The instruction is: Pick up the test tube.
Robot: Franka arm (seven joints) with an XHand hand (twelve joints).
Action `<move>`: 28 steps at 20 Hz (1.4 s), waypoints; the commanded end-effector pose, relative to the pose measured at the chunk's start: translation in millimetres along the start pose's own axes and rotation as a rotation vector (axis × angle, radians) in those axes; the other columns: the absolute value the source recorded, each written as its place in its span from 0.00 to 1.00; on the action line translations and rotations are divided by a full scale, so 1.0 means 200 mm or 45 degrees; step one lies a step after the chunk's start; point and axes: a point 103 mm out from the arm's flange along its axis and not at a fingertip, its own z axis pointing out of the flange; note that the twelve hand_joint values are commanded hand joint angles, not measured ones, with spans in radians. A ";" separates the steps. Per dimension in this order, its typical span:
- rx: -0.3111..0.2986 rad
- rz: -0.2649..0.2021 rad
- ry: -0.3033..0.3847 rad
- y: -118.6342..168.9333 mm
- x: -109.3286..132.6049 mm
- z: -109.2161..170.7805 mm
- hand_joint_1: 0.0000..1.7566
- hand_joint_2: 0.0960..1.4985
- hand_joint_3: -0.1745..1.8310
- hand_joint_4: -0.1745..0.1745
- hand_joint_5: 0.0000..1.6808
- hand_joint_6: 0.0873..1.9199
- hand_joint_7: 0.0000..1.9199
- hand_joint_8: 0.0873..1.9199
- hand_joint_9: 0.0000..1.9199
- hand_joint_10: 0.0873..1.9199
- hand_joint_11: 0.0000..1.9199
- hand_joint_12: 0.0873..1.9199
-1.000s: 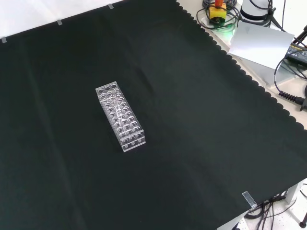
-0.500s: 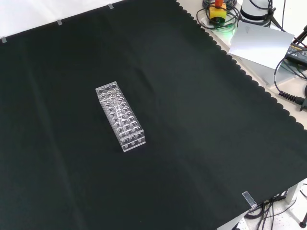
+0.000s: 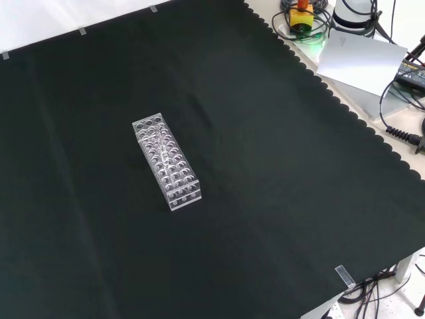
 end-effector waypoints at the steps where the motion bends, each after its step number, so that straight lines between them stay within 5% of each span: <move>1: -0.008 -0.058 0.034 0.20 0.06 -0.01 0.46 0.45 0.34 0.25 0.19 0.00 0.12 0.43 0.11 0.46 0.05 0.81; 12: 0.125 -0.163 0.040 0.48 0.24 0.21 0.49 0.42 0.39 0.19 0.24 0.00 0.19 0.43 0.18 0.45 0.10 0.80; 28: 0.410 -0.150 0.072 0.87 0.34 0.66 0.46 0.43 0.40 0.18 0.26 0.00 0.20 0.43 0.19 0.44 0.11 0.79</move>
